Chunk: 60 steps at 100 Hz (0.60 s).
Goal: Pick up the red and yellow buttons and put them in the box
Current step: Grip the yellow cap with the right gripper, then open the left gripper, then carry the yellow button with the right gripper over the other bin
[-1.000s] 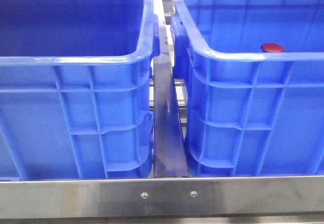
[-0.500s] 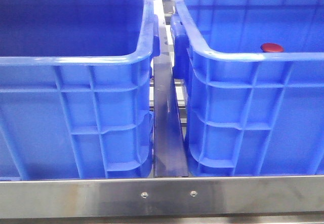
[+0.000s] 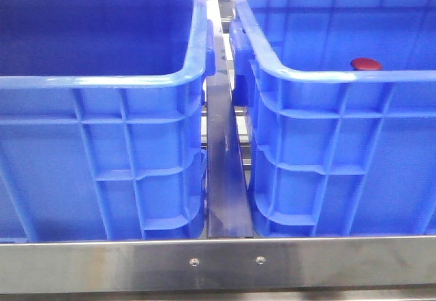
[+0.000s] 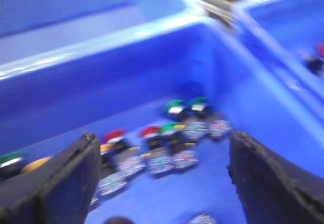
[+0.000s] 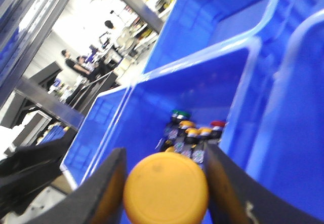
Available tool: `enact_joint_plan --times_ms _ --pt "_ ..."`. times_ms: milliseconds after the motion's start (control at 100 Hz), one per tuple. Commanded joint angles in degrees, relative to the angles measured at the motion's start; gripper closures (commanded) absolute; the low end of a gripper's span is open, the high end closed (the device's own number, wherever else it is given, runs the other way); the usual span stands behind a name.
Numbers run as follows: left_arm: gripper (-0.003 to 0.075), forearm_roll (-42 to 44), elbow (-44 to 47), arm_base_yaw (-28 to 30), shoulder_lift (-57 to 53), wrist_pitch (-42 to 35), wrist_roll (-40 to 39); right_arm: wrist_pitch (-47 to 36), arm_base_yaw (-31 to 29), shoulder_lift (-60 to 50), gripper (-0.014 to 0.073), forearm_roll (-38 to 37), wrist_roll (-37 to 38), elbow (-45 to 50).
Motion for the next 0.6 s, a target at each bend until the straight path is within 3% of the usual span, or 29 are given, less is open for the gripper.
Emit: enact_joint_plan --times_ms 0,150,240,360,550,590 --pt "0.0240 -0.59 1.16 3.23 -5.80 -3.86 -0.72 3.32 -2.39 -1.29 0.0370 3.53 -1.83 -2.12" --pt "0.0256 -0.87 6.06 7.63 -14.52 -3.76 -0.72 3.32 -5.54 -1.29 0.0370 3.53 -3.38 -2.12" --pt "0.0311 -0.87 8.22 8.78 -18.76 -3.38 -0.72 3.32 -7.75 -1.29 0.0370 3.53 -5.08 -2.12" --pt "0.0437 -0.87 10.13 9.51 -22.74 -2.85 -0.72 2.99 -11.16 -1.29 0.0370 3.53 -7.69 -2.12" --pt "0.0741 -0.87 10.69 9.51 -24.74 -2.97 -0.72 -1.21 -17.10 -1.29 0.0370 3.53 -13.73 -2.12" --pt "0.0739 -0.87 10.69 9.51 -24.74 -2.97 -0.72 -3.36 -18.36 -1.29 0.0370 3.53 -15.94 -2.12"
